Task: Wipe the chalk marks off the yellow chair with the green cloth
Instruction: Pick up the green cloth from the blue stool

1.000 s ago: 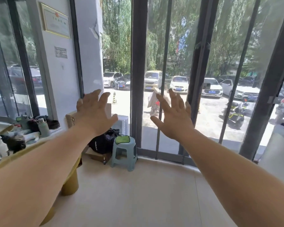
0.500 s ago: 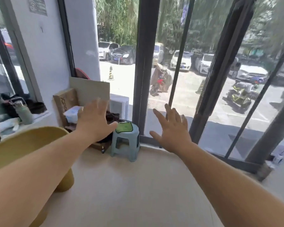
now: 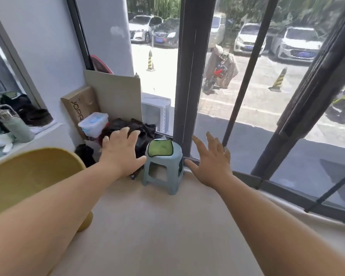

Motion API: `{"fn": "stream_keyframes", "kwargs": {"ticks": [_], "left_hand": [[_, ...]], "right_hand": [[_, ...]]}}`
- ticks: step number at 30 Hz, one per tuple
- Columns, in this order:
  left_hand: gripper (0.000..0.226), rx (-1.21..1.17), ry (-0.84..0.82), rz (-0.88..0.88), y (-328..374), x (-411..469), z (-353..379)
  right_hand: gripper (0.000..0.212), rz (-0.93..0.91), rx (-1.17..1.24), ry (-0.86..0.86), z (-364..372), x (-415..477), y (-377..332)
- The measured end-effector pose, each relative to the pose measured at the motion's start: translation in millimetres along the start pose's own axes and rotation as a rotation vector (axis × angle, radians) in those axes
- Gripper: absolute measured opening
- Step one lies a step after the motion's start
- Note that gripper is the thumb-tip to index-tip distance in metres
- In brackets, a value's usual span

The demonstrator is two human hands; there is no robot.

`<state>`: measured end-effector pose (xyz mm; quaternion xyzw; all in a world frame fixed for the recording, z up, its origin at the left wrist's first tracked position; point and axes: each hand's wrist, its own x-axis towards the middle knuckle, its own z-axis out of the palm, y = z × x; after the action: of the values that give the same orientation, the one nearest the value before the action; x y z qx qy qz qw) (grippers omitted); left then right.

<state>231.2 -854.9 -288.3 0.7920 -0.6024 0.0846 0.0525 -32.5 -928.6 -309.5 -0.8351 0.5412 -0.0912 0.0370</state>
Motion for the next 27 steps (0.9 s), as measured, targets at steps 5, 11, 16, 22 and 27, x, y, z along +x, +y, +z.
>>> {"fn": "stream_keyframes", "kwargs": {"ticks": [5, 11, 16, 22, 27], "left_hand": [[0.086, -0.015, -0.106, -0.042, 21.0, 81.1, 43.7], [0.083, -0.041, -0.189, -0.088, 1.9, 186.0, 102.0], [0.084, -0.067, -0.242, -0.11, -28.3, 288.0, 163.2], [0.088, -0.16, -0.38, -0.108, -59.1, 397.8, 212.6], [0.089, -0.149, -0.482, -0.089, -69.4, 468.0, 251.7]], "right_hand": [[0.079, -0.047, -0.026, -0.135, 30.1, 98.2, 33.4], [0.08, -0.056, -0.008, -0.217, 75.4, 216.1, 44.9], [0.079, -0.024, -0.037, -0.251, 114.1, 318.3, 42.2], [0.077, 0.086, -0.003, -0.381, 150.6, 416.2, 30.2], [0.079, 0.12, 0.035, -0.497, 193.0, 480.4, 34.9]]}}
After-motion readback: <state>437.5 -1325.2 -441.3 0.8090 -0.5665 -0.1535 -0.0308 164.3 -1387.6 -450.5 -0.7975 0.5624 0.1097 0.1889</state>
